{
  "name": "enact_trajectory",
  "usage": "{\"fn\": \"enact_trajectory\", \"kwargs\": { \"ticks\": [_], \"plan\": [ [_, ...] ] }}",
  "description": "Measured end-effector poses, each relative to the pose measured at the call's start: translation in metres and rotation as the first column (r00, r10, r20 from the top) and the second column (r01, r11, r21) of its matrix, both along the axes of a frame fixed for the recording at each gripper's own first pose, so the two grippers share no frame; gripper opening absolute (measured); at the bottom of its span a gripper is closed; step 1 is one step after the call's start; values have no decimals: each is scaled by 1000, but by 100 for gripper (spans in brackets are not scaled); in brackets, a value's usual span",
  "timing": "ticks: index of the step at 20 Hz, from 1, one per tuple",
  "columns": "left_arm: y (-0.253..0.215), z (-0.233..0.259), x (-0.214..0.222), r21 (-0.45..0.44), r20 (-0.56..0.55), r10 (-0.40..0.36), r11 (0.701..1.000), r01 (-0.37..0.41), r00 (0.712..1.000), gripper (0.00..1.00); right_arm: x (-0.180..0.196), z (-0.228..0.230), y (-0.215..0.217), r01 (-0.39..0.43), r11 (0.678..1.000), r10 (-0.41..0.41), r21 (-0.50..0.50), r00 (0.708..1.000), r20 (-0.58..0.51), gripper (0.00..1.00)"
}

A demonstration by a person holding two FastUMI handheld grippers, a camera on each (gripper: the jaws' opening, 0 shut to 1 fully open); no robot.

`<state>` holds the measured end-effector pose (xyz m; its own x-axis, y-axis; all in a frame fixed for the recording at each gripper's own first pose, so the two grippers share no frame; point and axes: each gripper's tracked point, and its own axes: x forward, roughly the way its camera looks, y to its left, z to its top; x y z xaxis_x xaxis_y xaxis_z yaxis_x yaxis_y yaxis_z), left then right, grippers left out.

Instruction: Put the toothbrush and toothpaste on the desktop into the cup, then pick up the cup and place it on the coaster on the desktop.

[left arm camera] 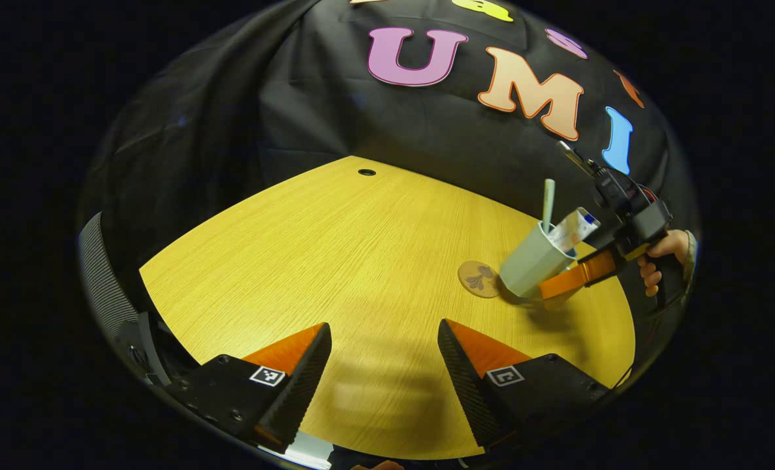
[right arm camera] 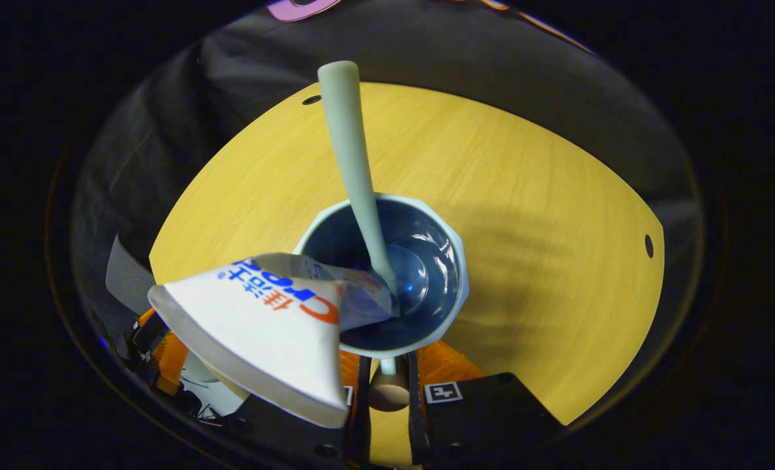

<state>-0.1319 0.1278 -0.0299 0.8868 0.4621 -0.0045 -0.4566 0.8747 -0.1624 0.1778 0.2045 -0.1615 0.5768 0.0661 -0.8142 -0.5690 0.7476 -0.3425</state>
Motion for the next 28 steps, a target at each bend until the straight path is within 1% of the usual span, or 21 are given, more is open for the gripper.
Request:
{"fn": "enact_trajectory", "kwargs": {
  "ticks": [3,5,8,12,13,14,17,19,20,22,23,24,25,26,27,28],
  "plan": [
    [3,-2,-1,-8,-11,13,1000,-13,1000,95,5,-6,29,-37,999,37,-24,999,-1,27],
    [5,0,-3,-15,-12,28,999,-28,1000,95,7,-10,37,-40,999,39,-30,999,-7,28],
    [21,-2,-19,-20,-13,55,998,-56,998,95,12,-17,40,-51,997,50,-51,999,-20,28],
    [27,-7,-20,-42,-22,72,996,-73,997,95,17,-29,42,-50,996,47,-80,998,-43,27],
    [27,-11,-19,-52,-30,73,996,-74,997,95,23,-30,47,-64,995,61,-72,997,-36,27],
    [26,-12,-17,-61,-30,68,996,-70,997,95,17,-28,43,-63,995,60,-75,997,-39,27],
    [20,-13,-13,-70,-31,51,996,-53,998,95,14,-27,48,-73,995,70,-70,996,-46,33],
    [17,-11,-11,-57,-29,45,997,-46,999,95,3,-18,46,-82,996,81,-33,995,-55,36],
    [15,-9,-9,-52,-28,37,998,-39,999,95,4,-17,47,-87,996,85,-24,995,-54,40],
    [9,-3,-2,-39,-30,25,999,-26,999,95,0,-10,50,-100,995,100,-1,993,-56,54],
    [8,-2,-2,-29,-32,18,999,-19,999,95,3,-5,48,-110,994,110,-6,993,-33,80],
    [6,0,-1,-19,-31,13,1000,-13,999,95,2,0,46,-122,992,122,-4,992,-15,89],
    [4,2,-2,-9,-30,7,1000,-7,1000,95,1,5,44,-126,992,126,2,992,2,100],
    [2,4,-1,-1,-30,1,1000,-1,1000,95,0,8,41,-124,992,124,15,992,19,96],
    [0,5,-1,9,-29,-6,1000,6,1000,95,-2,13,38,-119,992,118,36,992,41,100],
    [-3,7,-1,18,-28,-12,1000,12,1000,95,-5,19,34,-111,992,108,59,992,66,99]
  ]
}}
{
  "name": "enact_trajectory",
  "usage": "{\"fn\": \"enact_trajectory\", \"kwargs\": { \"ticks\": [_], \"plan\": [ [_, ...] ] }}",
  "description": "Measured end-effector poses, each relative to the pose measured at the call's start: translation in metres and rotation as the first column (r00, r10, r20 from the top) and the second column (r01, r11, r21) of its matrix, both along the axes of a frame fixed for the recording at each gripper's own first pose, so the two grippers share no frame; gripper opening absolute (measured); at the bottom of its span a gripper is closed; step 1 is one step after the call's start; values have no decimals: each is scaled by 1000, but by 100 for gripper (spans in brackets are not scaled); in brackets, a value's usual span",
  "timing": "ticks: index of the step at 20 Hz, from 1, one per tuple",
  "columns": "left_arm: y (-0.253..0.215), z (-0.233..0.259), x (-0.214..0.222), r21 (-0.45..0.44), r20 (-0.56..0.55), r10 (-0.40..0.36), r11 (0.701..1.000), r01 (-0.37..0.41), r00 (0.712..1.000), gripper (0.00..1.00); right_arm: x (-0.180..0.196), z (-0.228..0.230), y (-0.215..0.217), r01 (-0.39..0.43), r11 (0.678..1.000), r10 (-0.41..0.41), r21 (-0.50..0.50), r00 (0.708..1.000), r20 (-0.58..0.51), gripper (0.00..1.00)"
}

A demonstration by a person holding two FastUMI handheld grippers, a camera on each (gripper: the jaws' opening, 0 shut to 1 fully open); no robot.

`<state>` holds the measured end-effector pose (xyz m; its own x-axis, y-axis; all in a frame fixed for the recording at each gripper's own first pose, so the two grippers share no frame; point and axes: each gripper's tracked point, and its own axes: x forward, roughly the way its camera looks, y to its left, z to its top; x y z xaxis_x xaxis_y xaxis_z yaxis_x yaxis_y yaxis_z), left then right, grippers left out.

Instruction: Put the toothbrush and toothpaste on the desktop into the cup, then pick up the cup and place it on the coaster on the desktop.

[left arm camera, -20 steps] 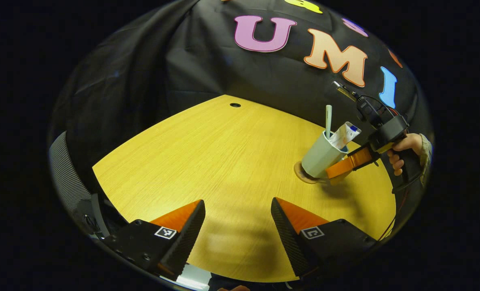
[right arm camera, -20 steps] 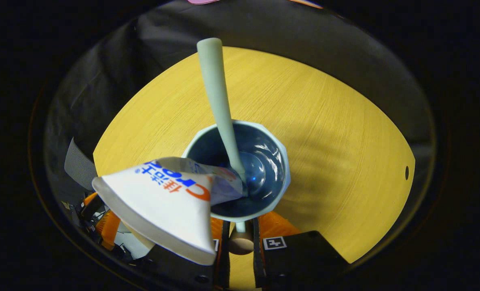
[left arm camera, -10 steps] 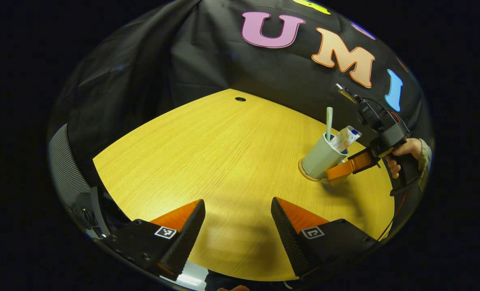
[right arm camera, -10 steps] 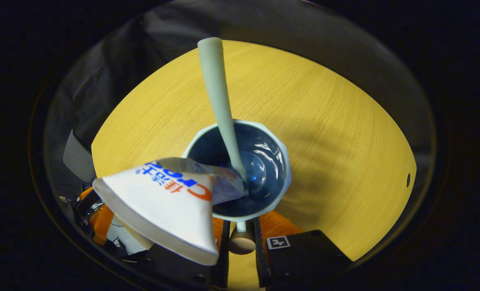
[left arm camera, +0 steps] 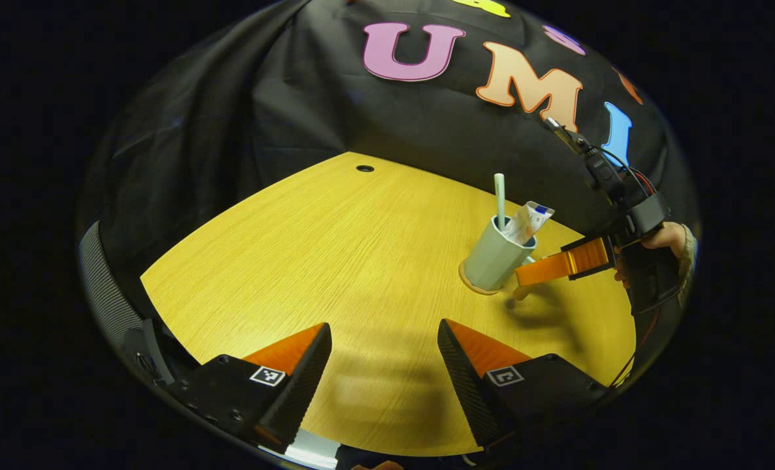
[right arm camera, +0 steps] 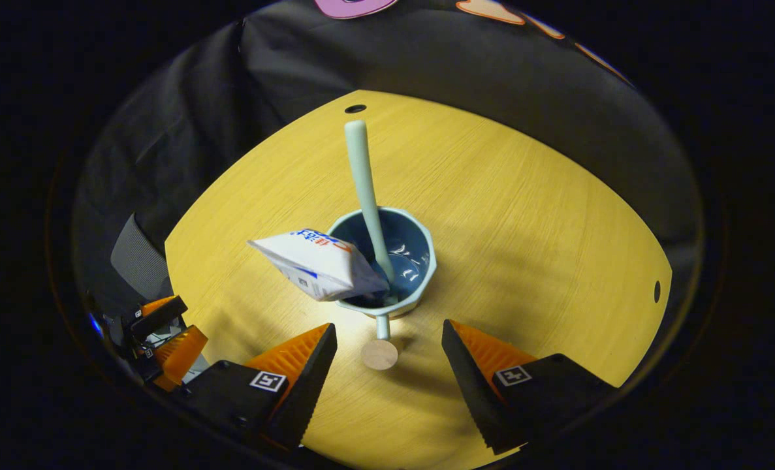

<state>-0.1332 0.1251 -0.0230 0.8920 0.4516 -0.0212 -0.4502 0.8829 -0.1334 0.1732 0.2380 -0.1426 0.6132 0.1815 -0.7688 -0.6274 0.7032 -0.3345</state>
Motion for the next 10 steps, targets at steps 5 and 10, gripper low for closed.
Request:
{"fn": "enact_trajectory", "kwargs": {
  "ticks": [5,10],
  "plan": [
    [-16,5,11,34,-2,-58,998,58,998,95,-29,17,-33,74,983,-85,168,995,57,96],
    [-36,9,23,41,-10,-126,991,126,992,95,-57,19,-88,170,936,-212,308,971,109,99]
  ]
}}
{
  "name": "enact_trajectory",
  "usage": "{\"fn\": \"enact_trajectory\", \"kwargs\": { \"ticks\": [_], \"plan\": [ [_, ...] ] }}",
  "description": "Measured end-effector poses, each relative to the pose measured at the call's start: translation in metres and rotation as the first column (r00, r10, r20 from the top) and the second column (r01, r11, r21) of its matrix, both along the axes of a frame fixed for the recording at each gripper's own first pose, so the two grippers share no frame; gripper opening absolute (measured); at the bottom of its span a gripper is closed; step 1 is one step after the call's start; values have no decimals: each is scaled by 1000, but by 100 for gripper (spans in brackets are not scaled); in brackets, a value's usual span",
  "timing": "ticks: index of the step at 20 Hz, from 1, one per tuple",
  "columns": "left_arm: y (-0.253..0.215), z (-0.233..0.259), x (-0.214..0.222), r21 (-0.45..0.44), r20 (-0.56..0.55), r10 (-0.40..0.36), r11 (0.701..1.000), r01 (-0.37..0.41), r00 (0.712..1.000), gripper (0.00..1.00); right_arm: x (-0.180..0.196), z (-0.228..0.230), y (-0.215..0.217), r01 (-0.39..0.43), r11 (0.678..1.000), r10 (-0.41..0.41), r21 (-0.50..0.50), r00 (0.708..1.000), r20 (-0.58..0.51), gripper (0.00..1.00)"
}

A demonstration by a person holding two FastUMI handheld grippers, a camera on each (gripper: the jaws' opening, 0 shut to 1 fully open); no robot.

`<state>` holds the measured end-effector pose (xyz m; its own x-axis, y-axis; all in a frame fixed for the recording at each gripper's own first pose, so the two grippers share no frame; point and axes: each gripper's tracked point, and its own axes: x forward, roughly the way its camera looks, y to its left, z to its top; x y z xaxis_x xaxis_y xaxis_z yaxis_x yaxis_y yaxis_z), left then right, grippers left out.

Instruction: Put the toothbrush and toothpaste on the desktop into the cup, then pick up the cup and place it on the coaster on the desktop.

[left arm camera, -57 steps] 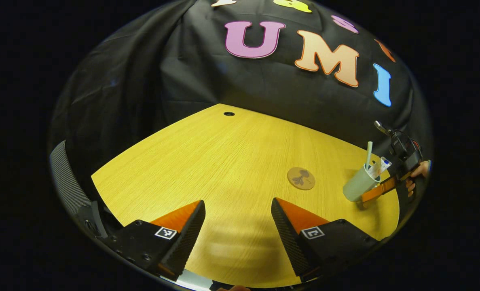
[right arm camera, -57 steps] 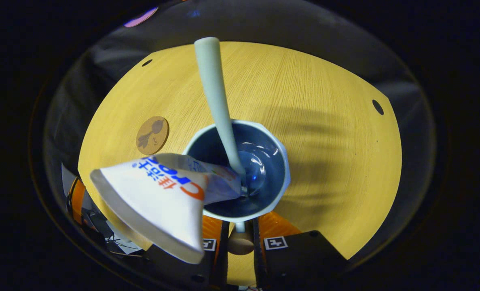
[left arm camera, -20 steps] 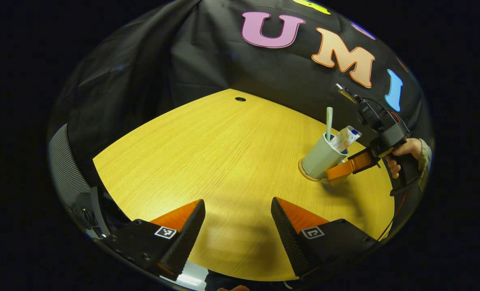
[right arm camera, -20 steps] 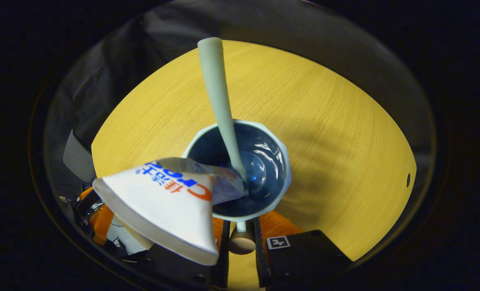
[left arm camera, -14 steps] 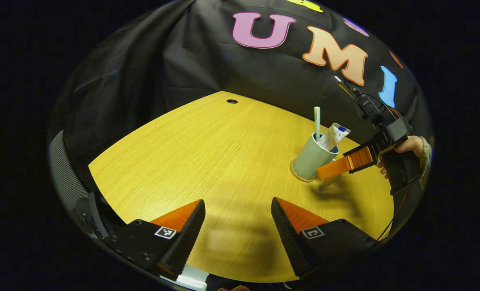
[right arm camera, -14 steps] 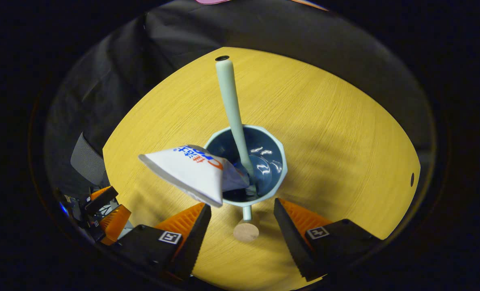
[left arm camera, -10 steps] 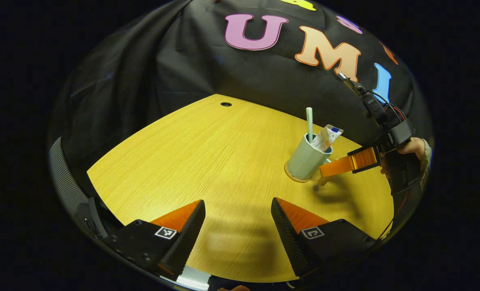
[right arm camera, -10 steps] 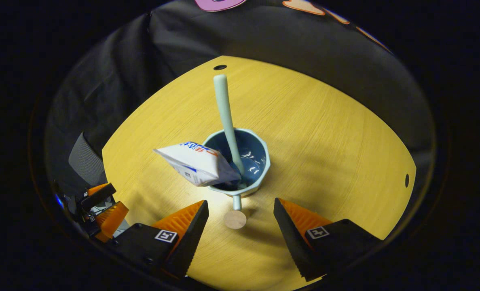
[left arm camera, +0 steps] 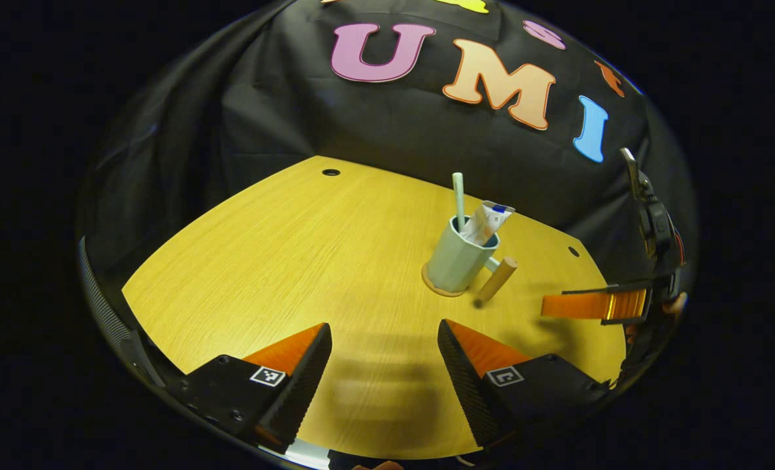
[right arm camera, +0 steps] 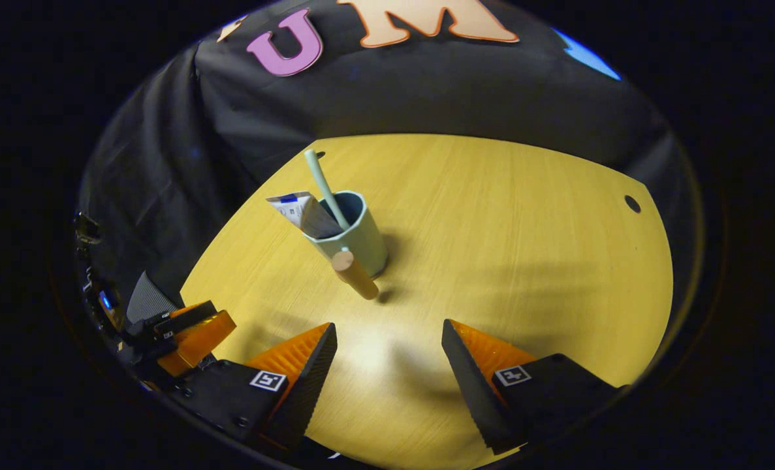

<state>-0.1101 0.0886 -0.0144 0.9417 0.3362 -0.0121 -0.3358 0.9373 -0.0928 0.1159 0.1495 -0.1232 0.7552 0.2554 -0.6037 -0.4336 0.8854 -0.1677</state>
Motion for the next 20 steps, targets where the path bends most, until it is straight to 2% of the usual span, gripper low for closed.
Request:
{"fn": "enact_trajectory", "kwargs": {
  "ticks": [2,4,5,6,9,17,20],
  "plan": [
    [-10,2,7,8,-7,-43,999,43,999,95,-7,6,-24,73,995,-76,65,996,43,96],
    [-21,-1,14,9,-27,-86,996,86,996,95,-15,9,-45,140,980,-150,143,987,60,99],
    [-27,-2,16,15,-37,-104,994,105,994,95,-19,9,-57,171,970,-184,173,981,61,96],
    [-32,-3,20,22,-48,-122,992,123,991,95,-23,9,-71,205,960,-220,193,974,59,99],
    [-51,-13,30,26,-89,-177,983,180,980,95,-34,7,-94,273,931,-294,243,954,55,99],
    [-62,-19,40,31,-124,-199,978,204,972,95,-50,16,-123,342,887,-380,311,922,69,99],
    [-59,-23,41,36,-133,-207,976,213,969,95,-57,23,-129,351,880,-396,321,915,83,99]
  ]
}}
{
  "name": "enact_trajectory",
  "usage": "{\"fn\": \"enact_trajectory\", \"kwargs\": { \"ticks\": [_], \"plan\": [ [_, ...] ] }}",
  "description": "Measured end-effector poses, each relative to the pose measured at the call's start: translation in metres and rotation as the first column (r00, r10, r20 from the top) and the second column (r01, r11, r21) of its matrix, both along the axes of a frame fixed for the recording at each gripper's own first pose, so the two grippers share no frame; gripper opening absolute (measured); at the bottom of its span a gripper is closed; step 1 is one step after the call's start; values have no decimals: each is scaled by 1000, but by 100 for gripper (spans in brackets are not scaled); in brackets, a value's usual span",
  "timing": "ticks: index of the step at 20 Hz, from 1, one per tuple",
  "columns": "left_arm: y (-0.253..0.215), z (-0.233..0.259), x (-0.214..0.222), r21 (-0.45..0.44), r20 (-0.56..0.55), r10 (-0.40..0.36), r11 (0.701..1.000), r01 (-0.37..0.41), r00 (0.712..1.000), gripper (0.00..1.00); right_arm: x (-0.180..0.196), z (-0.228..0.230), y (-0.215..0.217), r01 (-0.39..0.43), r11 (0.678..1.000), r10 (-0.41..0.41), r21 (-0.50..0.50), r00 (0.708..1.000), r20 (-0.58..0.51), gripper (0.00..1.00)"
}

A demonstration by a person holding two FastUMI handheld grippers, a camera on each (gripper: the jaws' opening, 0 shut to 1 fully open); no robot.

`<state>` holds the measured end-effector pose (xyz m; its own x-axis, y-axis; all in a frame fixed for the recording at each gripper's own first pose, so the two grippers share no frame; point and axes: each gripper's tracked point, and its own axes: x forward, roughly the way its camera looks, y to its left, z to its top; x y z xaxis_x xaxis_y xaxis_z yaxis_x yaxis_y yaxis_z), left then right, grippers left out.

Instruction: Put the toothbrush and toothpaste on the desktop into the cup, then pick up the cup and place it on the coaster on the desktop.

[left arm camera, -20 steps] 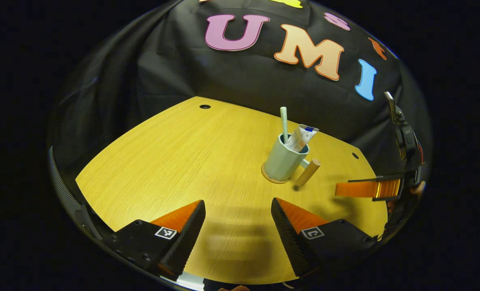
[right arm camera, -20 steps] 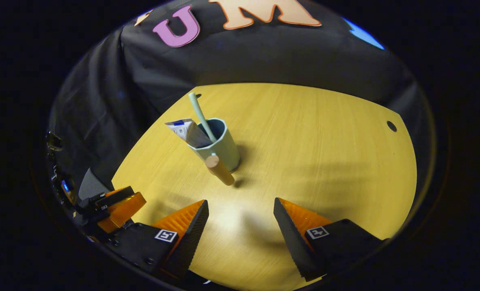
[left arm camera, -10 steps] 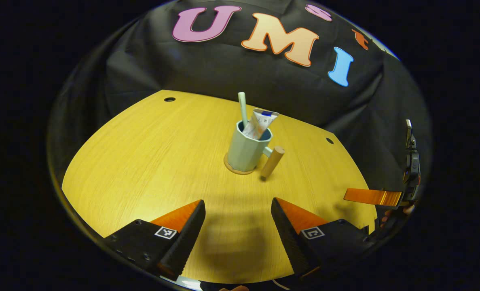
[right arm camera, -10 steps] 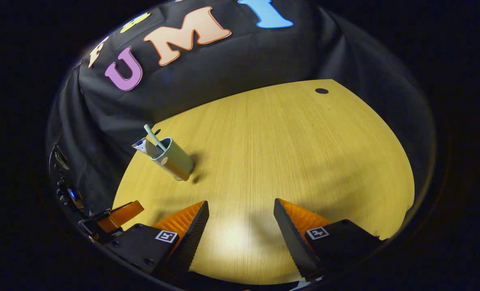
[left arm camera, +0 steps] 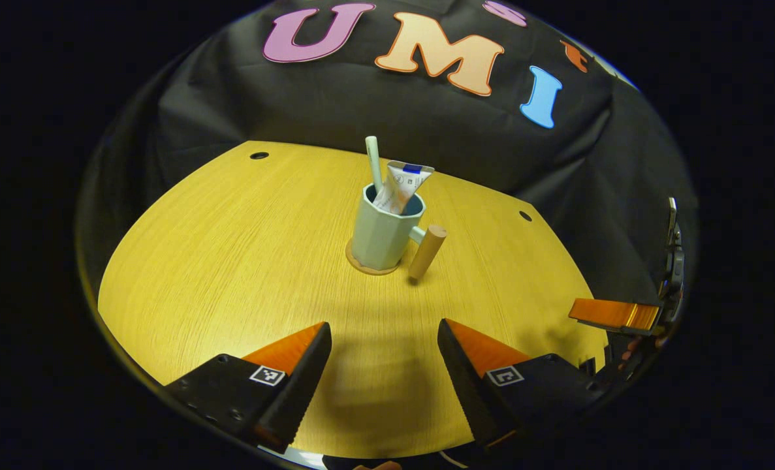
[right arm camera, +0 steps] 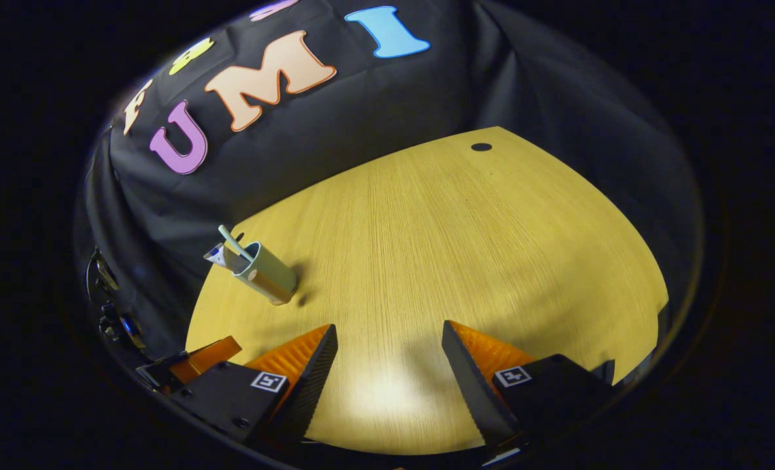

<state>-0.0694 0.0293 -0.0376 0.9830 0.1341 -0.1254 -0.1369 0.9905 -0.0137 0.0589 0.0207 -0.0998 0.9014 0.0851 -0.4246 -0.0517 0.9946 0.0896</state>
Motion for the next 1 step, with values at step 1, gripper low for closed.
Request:
{"fn": "enact_trajectory", "kwargs": {
  "ticks": [1],
  "plan": [
    [1,-2,0,-2,-4,-2,1000,2,1000,95,-1,0,1,4,1000,-4,-2,1000,7,99]
  ]
}}
